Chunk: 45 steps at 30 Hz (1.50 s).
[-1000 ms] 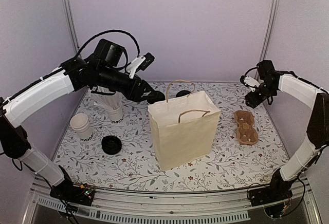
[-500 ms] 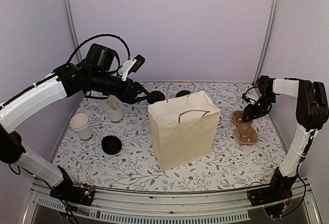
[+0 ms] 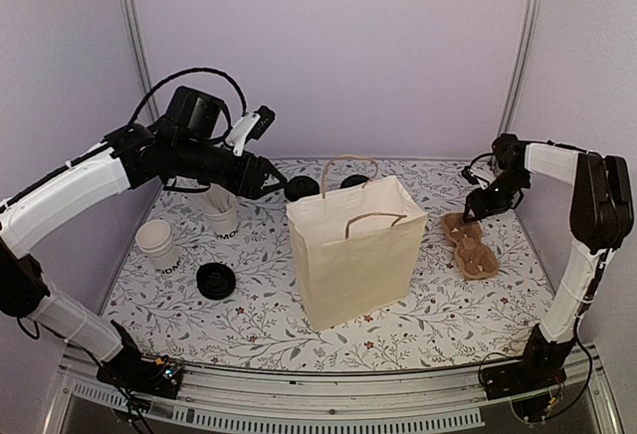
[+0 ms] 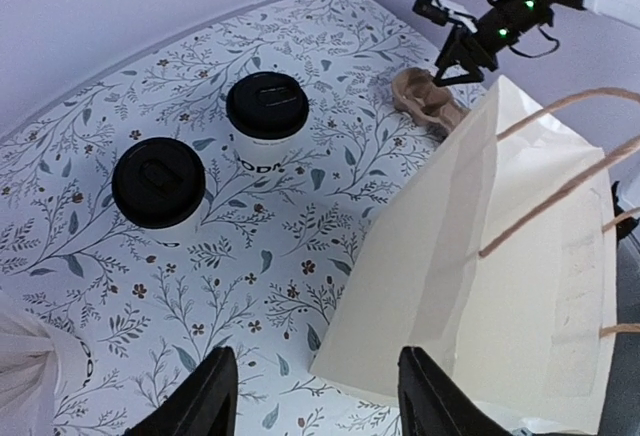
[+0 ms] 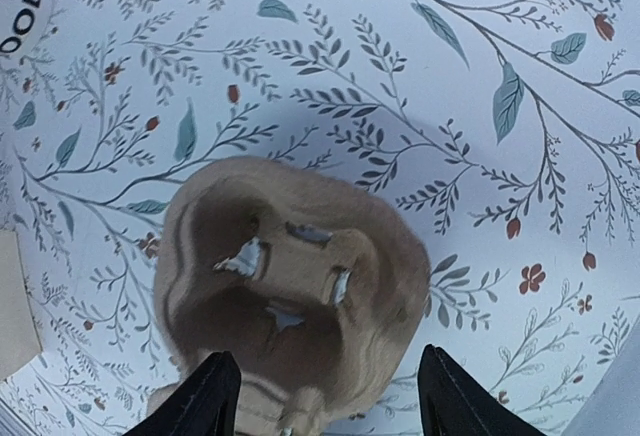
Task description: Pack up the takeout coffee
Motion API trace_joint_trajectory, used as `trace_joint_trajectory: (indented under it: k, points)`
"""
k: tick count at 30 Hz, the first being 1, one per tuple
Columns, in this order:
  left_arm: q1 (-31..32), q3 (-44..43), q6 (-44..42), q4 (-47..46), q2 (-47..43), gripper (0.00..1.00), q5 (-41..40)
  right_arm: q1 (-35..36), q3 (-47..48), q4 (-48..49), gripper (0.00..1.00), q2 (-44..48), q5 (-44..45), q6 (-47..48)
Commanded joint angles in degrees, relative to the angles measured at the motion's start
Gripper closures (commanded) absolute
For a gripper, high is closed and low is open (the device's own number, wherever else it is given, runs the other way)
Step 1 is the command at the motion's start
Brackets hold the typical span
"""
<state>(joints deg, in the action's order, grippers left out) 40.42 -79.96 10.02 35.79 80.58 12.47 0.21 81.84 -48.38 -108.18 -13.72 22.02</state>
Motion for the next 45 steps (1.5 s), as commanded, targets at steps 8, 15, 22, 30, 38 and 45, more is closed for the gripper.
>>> trace_joint_trajectory:
  k: [8, 15, 22, 30, 38, 45]
  points:
    - [-4.01, 0.87, 9.50, -2.81, -2.73, 0.43, -12.29, 10.15, -13.20, -2.40, 0.38, 17.26, 3.53, -1.32]
    - [-4.17, 3.01, 13.94, -4.79, -4.72, 0.43, -12.31, 10.21, -15.72, -0.92, 0.46, 17.39, 6.51, -2.96]
    - [-4.47, 3.76, 14.36, -4.72, -5.30, 0.43, -12.30, 10.24, -14.18, -0.49, 0.47, 14.06, 8.64, -4.72]
    - [-4.74, 5.37, 14.39, -5.49, -5.42, 0.43, -14.05, 10.24, -11.52, -0.54, 0.52, 10.24, 13.02, -6.60]
    - [-5.35, 6.66, 14.36, -6.38, -5.34, 0.43, -13.45, 10.17, -10.36, -0.27, 0.53, 7.92, 13.30, -7.34]
    - [-5.71, 7.37, 14.18, -6.43, -5.74, 0.43, -13.26, 10.13, -9.35, -0.16, 0.53, 5.93, 15.42, -8.45]
